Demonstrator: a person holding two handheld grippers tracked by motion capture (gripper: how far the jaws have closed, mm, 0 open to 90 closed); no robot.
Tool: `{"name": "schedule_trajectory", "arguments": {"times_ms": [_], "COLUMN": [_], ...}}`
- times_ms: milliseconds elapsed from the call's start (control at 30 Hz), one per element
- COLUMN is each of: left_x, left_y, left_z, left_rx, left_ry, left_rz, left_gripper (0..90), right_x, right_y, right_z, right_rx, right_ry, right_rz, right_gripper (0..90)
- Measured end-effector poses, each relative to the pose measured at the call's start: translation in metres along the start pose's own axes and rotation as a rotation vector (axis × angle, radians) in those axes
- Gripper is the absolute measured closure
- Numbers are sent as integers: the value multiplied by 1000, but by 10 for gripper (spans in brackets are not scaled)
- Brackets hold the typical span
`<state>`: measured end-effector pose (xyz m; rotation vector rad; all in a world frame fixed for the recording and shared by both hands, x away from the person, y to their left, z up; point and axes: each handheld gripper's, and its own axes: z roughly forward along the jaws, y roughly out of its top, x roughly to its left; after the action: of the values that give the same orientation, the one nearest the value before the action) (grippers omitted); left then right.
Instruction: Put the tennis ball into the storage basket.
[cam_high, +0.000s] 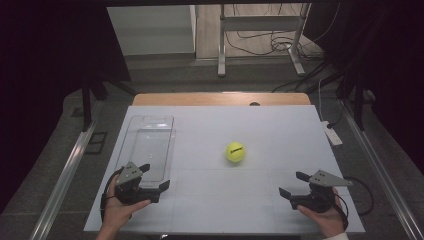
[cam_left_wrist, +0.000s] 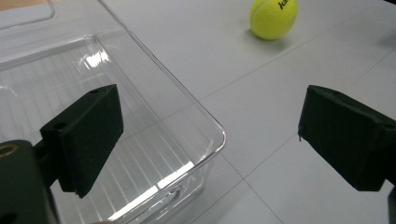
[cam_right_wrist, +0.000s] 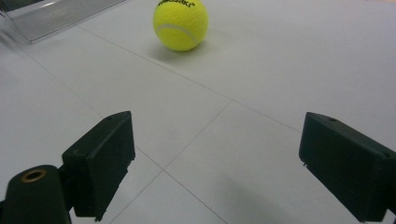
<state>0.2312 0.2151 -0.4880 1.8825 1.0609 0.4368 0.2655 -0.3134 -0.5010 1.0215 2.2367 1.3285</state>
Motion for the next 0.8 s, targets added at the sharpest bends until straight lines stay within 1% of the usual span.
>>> {"name": "schedule_trajectory", "arguments": {"times_ms": [133,267,433,467,700,767,800], "left_x": [1,-1,-4,-6,-11,-12,-13], "left_y": [3,10,15,18,27,28,29], "left_z": [-1,0,2,4,7,8,10], "left_rx": [11,41,40,49,52,52,60], "left_ry": [-3,-21,-13,-12,-21,-14,-10], "left_rz": [-4,16,34,45,58,61,65], "left_gripper": [76,76,83,83,83,83,83], "right_x": [-1,-1,-1,-1,-1,0,-1], "right_y": [0,0,0,0,1,1,1], "right_z": [0,1,1,1,2,2,2], "right_rx": [0,3,3,3,2,2,2], "right_ry": [-3,1,5,5,4,6,6], "right_rz": [2,1,-2,-1,-2,-1,-1], "right_gripper": [109,110,110,110,110,110,110]}}
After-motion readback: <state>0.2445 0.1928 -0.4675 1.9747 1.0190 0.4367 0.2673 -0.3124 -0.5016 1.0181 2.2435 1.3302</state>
